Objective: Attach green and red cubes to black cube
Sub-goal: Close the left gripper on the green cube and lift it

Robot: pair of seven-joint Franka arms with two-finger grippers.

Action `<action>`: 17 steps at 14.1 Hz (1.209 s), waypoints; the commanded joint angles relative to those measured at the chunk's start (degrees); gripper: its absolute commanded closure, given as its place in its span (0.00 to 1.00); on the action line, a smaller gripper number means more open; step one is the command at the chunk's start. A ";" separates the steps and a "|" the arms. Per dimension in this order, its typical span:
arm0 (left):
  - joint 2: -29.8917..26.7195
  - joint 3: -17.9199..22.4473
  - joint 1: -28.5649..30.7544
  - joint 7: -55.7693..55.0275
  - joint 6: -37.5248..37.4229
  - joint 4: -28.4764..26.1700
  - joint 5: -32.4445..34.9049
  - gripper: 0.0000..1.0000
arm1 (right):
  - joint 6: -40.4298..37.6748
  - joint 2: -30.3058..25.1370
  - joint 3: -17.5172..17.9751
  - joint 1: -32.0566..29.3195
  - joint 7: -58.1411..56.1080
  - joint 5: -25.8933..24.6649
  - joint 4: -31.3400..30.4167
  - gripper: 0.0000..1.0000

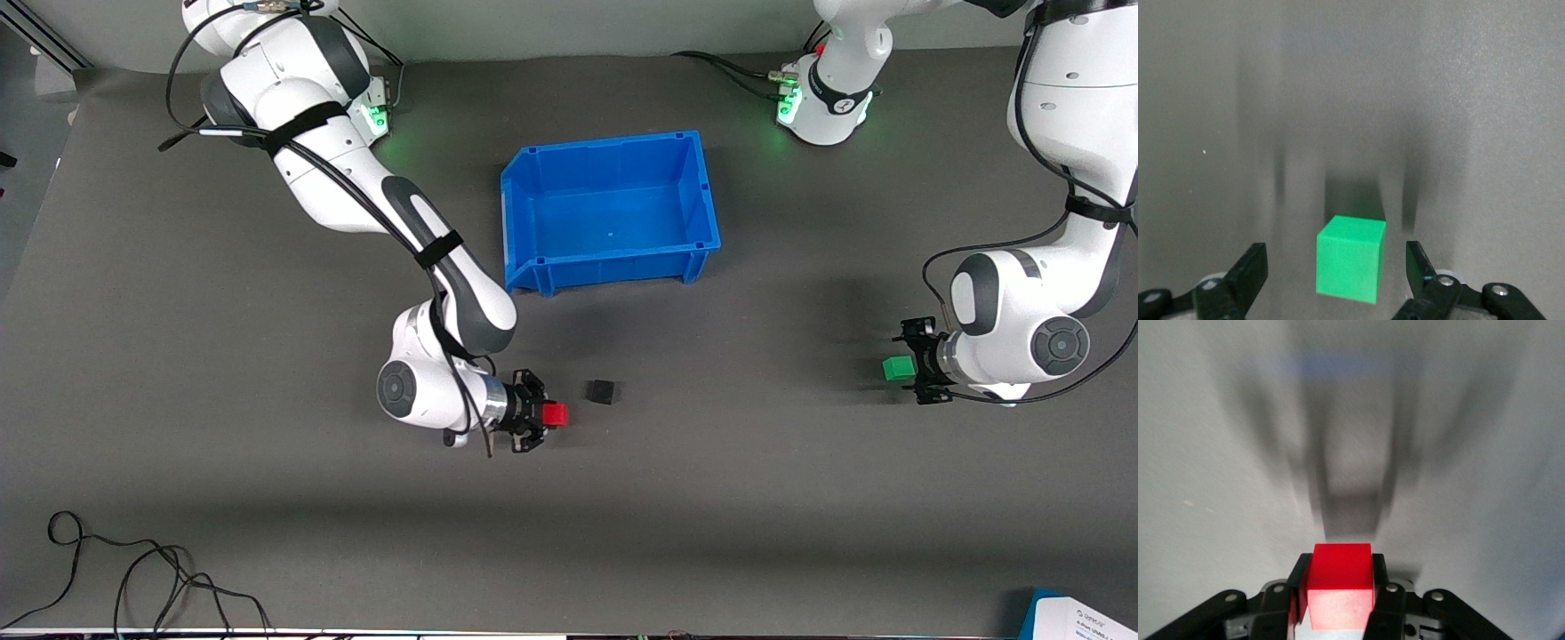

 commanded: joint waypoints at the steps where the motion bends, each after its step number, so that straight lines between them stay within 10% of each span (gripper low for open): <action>1: -0.50 0.27 0.22 -0.43 1.97 -2.15 1.71 0.08 | -0.24 0.86 -0.58 2.19 1.70 0.41 1.19 0.91; 9: -0.15 0.27 -0.39 -0.42 3.03 -2.24 1.71 0.20 | -1.91 0.51 -0.67 1.93 1.70 1.28 0.14 0.90; 13: 0.38 0.27 -0.48 -0.42 3.21 -2.24 1.71 0.49 | -1.73 0.86 -0.67 2.02 3.37 1.46 0.31 0.90; 17: 0.38 0.27 -0.48 -0.34 3.12 -2.07 2.15 1.00 | -1.56 1.29 -0.58 2.02 3.64 1.37 0.49 0.90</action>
